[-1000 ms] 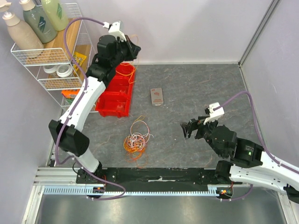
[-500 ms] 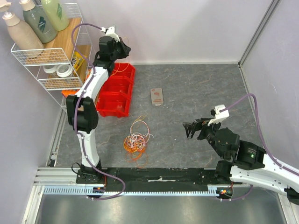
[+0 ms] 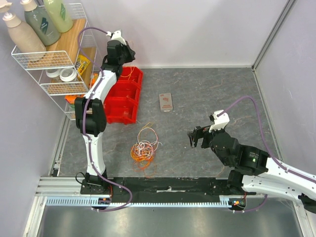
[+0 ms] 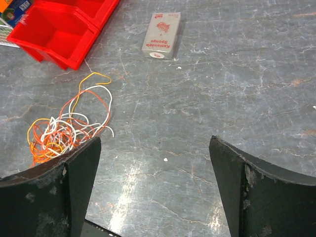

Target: Untangle the cables

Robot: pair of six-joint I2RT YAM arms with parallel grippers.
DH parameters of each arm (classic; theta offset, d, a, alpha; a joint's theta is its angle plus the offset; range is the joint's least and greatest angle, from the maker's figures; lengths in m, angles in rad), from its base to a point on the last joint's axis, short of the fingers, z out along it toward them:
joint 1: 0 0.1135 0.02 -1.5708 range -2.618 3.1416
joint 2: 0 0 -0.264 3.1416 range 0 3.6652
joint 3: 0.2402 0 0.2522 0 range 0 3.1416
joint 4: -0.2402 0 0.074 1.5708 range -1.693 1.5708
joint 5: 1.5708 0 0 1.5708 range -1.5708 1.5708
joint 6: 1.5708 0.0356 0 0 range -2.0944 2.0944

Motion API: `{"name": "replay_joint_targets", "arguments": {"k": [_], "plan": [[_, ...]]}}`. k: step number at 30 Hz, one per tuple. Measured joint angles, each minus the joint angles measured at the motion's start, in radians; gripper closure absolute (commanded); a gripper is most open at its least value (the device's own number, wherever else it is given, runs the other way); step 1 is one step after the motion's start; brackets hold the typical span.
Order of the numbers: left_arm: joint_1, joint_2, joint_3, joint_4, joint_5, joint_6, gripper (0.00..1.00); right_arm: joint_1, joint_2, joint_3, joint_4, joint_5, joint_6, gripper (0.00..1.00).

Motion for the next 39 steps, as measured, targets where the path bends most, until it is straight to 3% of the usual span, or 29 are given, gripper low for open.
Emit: {"name": "replay_joint_targets", "arguments": {"k": [8,19,20,23,32,39], "plan": [[-0.004,0.098,0.027,0.01,-0.278,0.048,0.98,0.0,-0.016,0.005,-0.008,-0.011,0.034,0.02],[-0.015,0.278,0.09,-0.019,-0.392,0.065,0.98,0.0,0.061,0.005,-0.008,-0.018,0.045,0.02],[-0.015,0.278,0.09,-0.017,-0.392,0.064,0.95,0.0,0.065,0.005,-0.008,-0.02,0.045,0.02],[-0.015,0.278,0.09,-0.013,-0.392,0.064,0.64,0.0,0.063,0.005,-0.009,-0.029,0.045,0.02],[-0.015,0.238,0.042,-0.085,-0.398,0.074,0.36,0.0,0.05,0.005,-0.009,-0.055,0.053,0.02],[-0.015,0.114,0.024,-0.158,-0.379,0.091,0.32,0.0,0.05,0.003,-0.005,-0.083,0.06,0.02]]}}
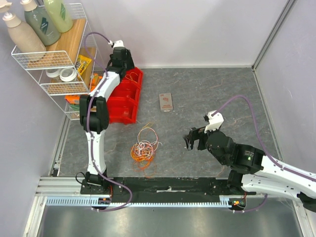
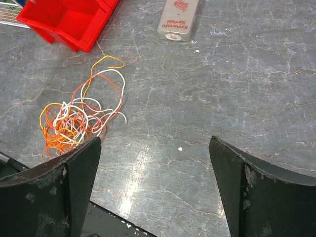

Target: Untangle the cables

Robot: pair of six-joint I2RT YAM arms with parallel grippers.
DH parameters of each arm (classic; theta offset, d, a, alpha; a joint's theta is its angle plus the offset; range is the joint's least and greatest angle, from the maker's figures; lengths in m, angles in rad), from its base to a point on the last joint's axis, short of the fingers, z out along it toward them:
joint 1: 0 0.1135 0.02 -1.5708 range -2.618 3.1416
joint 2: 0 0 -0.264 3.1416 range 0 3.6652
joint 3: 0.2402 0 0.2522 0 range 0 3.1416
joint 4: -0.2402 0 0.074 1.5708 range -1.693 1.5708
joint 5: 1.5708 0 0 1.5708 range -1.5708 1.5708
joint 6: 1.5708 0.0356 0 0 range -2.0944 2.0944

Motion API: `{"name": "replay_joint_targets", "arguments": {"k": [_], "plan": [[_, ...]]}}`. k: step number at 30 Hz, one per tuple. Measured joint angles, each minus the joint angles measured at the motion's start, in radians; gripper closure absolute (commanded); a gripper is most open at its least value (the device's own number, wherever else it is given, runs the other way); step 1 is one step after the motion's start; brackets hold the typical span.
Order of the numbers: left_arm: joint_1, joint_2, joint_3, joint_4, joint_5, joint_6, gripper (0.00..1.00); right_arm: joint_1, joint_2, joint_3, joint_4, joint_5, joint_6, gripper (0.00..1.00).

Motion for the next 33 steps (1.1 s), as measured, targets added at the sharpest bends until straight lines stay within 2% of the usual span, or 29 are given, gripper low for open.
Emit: {"name": "replay_joint_targets", "arguments": {"k": [5,7,9,11,16,19,21,22,27,33], "plan": [[0.0,-0.127,-0.004,-0.13,0.06,-0.027,0.38,0.0,0.01,-0.006,0.007,-0.019,0.0,0.02],[0.0,-0.224,-0.088,-0.15,0.126,-0.072,0.4,0.0,0.035,-0.008,0.018,-0.029,-0.002,0.02],[-0.001,-0.363,-0.26,-0.148,0.213,-0.126,0.4,-0.007,0.076,-0.008,0.046,-0.065,-0.01,0.02],[-0.011,-0.553,-0.512,-0.13,0.322,-0.183,0.39,-0.022,0.118,-0.011,0.093,-0.129,-0.019,0.02],[-0.111,-0.915,-0.987,-0.088,0.549,-0.247,0.39,-0.153,0.284,-0.06,0.313,-0.428,-0.012,0.02],[-0.194,-1.009,-1.108,-0.104,0.613,-0.242,0.44,-0.202,0.423,-0.072,0.44,-0.566,-0.011,0.08],[-0.23,-1.02,-1.128,-0.13,0.618,-0.222,0.45,-0.231,0.509,-0.072,0.521,-0.652,-0.008,0.18],[-0.239,-1.016,-1.127,-0.142,0.616,-0.206,0.44,-0.246,0.549,-0.072,0.559,-0.687,-0.005,0.19],[-0.267,-0.886,-1.03,-0.209,0.513,-0.105,0.4,-0.306,0.71,-0.069,0.684,-0.829,0.018,0.19],[-0.299,-0.678,-0.899,-0.238,0.464,-0.043,0.4,-0.306,0.74,-0.068,0.756,-0.92,0.026,0.19]]}}
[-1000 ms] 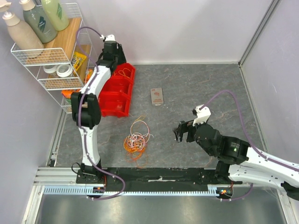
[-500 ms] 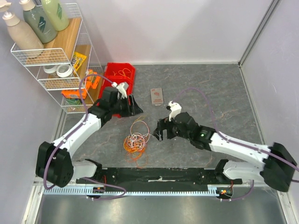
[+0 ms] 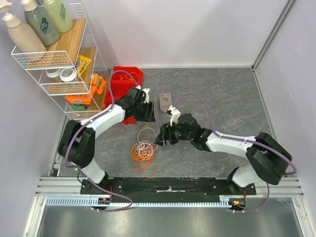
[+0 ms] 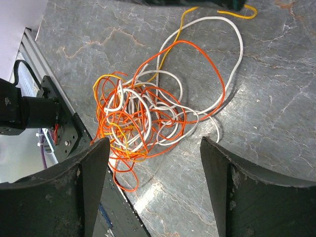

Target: Untangle the cables

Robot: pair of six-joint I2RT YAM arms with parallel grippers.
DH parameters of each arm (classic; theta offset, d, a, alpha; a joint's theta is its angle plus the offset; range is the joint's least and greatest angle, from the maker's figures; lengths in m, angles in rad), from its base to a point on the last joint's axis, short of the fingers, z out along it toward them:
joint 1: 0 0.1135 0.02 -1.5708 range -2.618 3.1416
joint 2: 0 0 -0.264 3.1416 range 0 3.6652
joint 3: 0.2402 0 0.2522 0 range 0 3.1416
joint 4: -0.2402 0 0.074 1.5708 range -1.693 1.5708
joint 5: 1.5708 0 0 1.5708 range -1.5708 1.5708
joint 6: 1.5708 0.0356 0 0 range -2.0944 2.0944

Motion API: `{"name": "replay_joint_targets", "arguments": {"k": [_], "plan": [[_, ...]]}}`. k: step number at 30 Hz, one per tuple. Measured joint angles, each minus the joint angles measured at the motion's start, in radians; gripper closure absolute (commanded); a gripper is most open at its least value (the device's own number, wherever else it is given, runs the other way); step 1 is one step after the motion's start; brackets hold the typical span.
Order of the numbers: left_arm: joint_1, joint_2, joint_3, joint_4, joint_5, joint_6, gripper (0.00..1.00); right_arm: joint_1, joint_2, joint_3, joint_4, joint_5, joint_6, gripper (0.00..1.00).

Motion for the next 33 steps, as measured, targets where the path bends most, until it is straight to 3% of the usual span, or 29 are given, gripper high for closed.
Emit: {"name": "replay_joint_targets", "arguments": {"k": [4,7,10,16,22,24,27,29,30,33], "plan": [[-0.025,0.072,0.024,-0.023,-0.034,0.017,0.5,-0.002,-0.001,0.0,0.0,-0.015,-0.001,0.18],[-0.036,0.102,0.028,-0.034,-0.067,0.025,0.76,-0.004,-0.011,-0.008,0.003,-0.015,-0.001,0.18],[-0.041,0.113,0.029,-0.047,-0.088,0.036,0.96,-0.013,-0.015,-0.02,0.023,-0.018,0.0,0.18],[-0.043,0.051,0.026,-0.086,-0.092,0.037,0.98,-0.073,0.084,-0.006,0.096,-0.076,0.011,0.32],[-0.043,-0.254,0.024,-0.096,0.051,0.014,0.98,-0.091,0.306,0.095,0.158,-0.167,0.045,0.33],[-0.044,-0.332,0.04,-0.097,0.103,-0.001,0.98,-0.089,0.342,0.119,0.18,-0.183,0.056,0.48],[-0.046,-0.422,0.097,-0.1,0.184,-0.032,0.98,-0.088,0.378,0.137,0.243,-0.208,0.087,0.81],[-0.046,-0.456,0.159,-0.11,0.222,-0.048,0.98,-0.088,0.395,0.138,0.275,-0.216,0.112,0.95],[-0.046,-0.467,0.192,-0.116,0.238,-0.053,0.98,-0.088,0.405,0.138,0.287,-0.217,0.126,0.99],[-0.046,-0.497,0.351,-0.117,0.271,-0.07,0.98,-0.088,0.42,0.121,0.311,-0.205,0.157,1.0]]}}
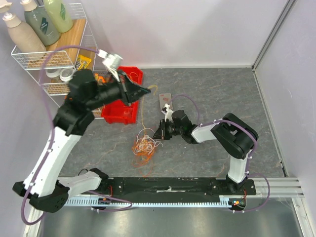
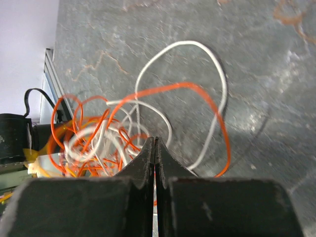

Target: Untangle the cables

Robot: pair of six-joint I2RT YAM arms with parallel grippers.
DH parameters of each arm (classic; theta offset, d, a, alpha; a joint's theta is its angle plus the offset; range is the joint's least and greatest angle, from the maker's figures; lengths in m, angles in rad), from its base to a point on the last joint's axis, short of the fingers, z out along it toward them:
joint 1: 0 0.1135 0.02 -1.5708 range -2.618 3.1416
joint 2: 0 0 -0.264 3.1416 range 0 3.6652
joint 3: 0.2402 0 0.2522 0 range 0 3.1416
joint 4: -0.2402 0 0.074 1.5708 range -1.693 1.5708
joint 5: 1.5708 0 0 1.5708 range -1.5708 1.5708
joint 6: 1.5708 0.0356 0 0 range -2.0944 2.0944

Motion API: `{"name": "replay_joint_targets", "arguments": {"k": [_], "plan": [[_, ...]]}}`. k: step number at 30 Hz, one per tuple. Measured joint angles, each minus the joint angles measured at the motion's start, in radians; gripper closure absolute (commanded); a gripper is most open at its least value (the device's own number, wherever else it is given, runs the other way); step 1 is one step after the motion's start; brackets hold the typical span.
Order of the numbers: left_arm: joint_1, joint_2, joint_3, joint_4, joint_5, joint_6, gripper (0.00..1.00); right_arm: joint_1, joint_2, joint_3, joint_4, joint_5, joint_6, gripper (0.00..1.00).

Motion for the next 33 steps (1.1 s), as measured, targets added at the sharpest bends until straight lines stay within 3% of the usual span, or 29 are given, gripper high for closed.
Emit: {"name": "replay_joint_targets", "arguments": {"k": [8,9,13,17,21,28,33], "plan": [[0.0,-0.033,0.422,0.208,0.04,-0.11,0.98,-0.008,0.0,-0.029,-0.031,0.055,0.006,1.0],[0.0,-0.04,0.454,0.241,0.03,-0.124,0.98,-0.01,0.0,-0.027,-0.043,0.059,0.002,0.97],[0.0,-0.057,0.505,0.321,-0.033,-0.159,0.98,-0.011,-0.002,0.002,-0.107,0.077,-0.024,0.61],[0.0,-0.026,0.489,0.341,-0.077,-0.182,0.98,-0.012,-0.075,0.027,-0.248,0.124,-0.103,0.36],[0.0,0.018,0.419,0.335,-0.106,-0.195,0.98,-0.012,-0.296,0.038,-0.481,0.232,-0.225,0.16],[0.0,0.035,0.228,0.33,-0.12,-0.24,0.98,-0.014,-0.715,0.092,-0.725,0.305,-0.414,0.04],[0.0,0.017,0.16,0.347,-0.113,-0.284,0.98,-0.014,-0.8,0.196,-0.771,0.237,-0.43,0.04]]}}
